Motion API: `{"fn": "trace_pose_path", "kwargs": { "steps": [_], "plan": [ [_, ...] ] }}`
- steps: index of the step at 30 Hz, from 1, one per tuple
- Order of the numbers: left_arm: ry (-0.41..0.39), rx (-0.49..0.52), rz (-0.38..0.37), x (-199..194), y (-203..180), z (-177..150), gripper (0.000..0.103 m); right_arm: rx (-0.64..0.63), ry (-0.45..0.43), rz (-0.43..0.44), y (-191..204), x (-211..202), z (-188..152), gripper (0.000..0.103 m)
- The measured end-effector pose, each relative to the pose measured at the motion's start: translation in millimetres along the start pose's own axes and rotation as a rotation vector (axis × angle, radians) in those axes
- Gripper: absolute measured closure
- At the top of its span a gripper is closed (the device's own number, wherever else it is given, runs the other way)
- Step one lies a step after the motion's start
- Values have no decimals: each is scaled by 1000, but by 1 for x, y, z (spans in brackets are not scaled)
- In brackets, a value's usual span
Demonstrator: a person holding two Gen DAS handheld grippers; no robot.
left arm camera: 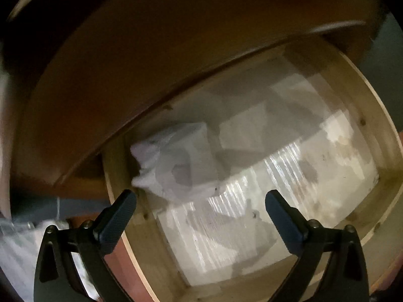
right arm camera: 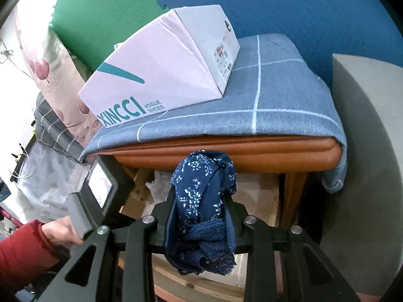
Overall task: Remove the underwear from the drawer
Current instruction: 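Lift the dark blue underwear out of the drawer with the right gripper, then lower the left gripper into the drawer and grasp the white cloth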
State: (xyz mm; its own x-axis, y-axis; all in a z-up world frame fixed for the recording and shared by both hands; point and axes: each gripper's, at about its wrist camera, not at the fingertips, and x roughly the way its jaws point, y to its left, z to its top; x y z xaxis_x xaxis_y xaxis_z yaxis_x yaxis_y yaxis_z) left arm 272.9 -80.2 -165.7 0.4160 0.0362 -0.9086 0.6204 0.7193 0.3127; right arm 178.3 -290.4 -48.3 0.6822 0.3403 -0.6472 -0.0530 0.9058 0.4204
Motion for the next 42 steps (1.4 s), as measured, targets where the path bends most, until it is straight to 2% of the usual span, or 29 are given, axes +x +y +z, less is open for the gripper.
{"fn": "trace_pose_path", "kwargs": {
  "steps": [5,11,16,17,21,26,29,32,33,34,36,38,42],
  "plan": [
    [20,71,-36,4,-16,-3,1,15,3,23,-1,2,2,71],
    [63,166,-66,13,-31,-3,12,14,13,35,1,4,1,71],
    [7,362,14,14,-39,-6,12,34,23,44,-2,6,1,71],
    [-1,370,11,15,-38,-7,12,40,29,45,-3,7,1,71],
    [-25,335,-94,13,-29,-5,13,52,41,55,-3,11,2,71],
    [-49,387,-150,13,-30,-10,15,43,45,64,1,14,2,71],
    [-92,468,-77,13,-28,-19,16,49,52,70,-1,15,1,71],
    [-59,483,-70,23,-21,-25,18,75,59,85,-5,17,1,71],
    [-51,478,-53,26,-18,-25,23,80,60,91,-6,18,2,71],
    [-75,503,-5,26,-20,-26,26,83,63,99,-5,19,2,71],
    [-132,545,38,23,-22,-25,29,76,70,104,-2,22,1,71],
    [-109,530,-24,24,-19,-18,27,67,75,106,1,23,0,71],
    [-98,508,-44,28,-19,-14,27,65,83,111,3,23,-2,71]
  ]
}}
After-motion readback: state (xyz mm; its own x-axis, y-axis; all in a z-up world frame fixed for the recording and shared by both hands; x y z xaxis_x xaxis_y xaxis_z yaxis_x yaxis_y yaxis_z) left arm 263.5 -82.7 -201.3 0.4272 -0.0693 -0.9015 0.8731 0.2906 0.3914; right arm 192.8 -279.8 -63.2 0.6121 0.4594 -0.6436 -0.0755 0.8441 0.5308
